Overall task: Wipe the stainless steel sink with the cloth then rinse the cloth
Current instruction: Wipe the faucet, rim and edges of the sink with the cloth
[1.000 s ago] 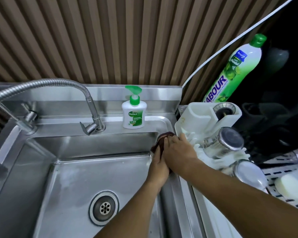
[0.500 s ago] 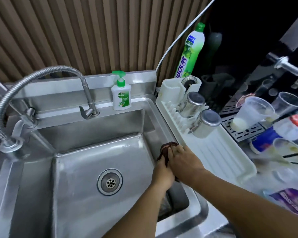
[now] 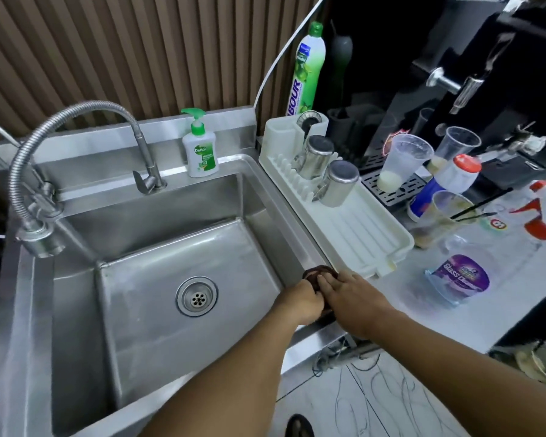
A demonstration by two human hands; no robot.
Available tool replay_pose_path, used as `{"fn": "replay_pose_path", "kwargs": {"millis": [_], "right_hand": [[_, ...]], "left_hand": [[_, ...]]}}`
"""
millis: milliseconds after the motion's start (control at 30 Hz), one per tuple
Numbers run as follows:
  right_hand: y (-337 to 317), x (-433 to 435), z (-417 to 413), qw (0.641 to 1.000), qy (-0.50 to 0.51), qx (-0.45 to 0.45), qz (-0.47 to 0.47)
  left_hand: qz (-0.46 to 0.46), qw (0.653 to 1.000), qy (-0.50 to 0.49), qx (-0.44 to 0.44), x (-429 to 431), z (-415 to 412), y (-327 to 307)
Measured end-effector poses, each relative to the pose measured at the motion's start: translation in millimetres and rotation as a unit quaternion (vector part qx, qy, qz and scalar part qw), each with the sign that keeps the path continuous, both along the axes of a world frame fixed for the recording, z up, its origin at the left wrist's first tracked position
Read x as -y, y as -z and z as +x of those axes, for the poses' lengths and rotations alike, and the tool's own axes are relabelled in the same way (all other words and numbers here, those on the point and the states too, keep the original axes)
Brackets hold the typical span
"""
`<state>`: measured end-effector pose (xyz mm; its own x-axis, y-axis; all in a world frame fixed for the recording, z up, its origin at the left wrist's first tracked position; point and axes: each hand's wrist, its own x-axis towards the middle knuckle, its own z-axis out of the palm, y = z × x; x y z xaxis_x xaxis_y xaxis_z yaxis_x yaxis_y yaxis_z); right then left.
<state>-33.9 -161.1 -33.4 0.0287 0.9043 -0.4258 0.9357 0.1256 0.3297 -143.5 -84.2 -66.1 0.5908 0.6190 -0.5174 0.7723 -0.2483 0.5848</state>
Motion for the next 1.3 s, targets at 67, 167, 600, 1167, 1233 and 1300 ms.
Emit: {"fn": "replay_pose_path", "kwargs": {"millis": [67, 167, 600, 1167, 1233, 1300], "right_hand": [[-2, 15, 3, 1.0, 0.019, -0.018, 0.0], [-5, 40, 2, 0.996, 0.063, -0.055, 0.006], [-2, 83, -77, 0.927, 0.275, -0.248, 0.063], [19, 74, -21, 0.995, 0.01, -0.081, -0.066], [16, 77, -36, 0.994, 0.034, -0.071, -0.072], [13, 80, -52, 0.993, 0.058, -0.071, -0.078]], "left_hand": [[0.055, 0.997, 0.051, -0.03, 5, 0, -5], [0.146, 0.979, 0.116, -0.088, 16, -1, -15], [0.233, 0.95, 0.191, -0.081, 58, -52, -9], [0.257, 0.961, 0.054, -0.089, 87, -42, 11], [0.269, 0.959, 0.056, -0.065, 88, -47, 9], [0.281, 0.956, 0.066, -0.054, 88, -57, 10]]}}
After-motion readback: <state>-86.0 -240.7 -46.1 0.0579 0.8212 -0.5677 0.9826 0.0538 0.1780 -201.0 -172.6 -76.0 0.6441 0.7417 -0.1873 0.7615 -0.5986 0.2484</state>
